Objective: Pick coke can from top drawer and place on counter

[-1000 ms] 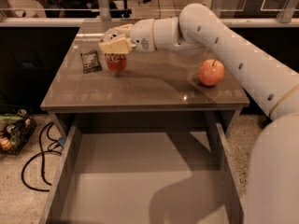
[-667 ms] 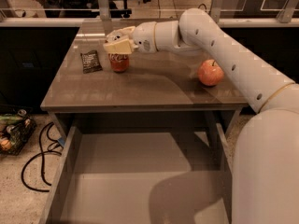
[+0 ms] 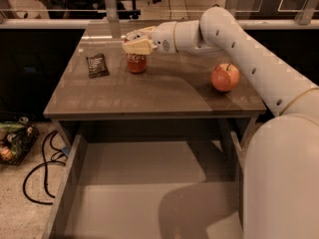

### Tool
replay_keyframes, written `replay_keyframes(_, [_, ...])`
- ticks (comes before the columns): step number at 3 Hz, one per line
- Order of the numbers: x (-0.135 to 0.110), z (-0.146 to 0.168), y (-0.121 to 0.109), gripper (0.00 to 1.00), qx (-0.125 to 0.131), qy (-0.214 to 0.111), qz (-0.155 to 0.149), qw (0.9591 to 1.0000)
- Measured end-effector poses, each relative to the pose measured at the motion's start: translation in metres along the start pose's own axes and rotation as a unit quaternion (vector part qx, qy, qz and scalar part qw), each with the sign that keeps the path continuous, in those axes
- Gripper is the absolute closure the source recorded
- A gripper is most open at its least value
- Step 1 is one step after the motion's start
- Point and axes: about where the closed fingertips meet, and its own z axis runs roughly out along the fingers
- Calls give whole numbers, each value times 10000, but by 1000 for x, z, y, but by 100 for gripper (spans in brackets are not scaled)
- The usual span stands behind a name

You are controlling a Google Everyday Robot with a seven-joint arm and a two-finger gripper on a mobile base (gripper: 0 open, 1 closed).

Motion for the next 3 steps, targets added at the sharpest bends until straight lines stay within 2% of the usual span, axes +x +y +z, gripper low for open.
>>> replay_keyframes(1, [0,0,0,81,2,3,2,10000])
replay_keyframes(2, [-1,0,0,50,0,3,2,10000])
replay_keyframes(3, [-1,0,0,27,0,3,2,10000])
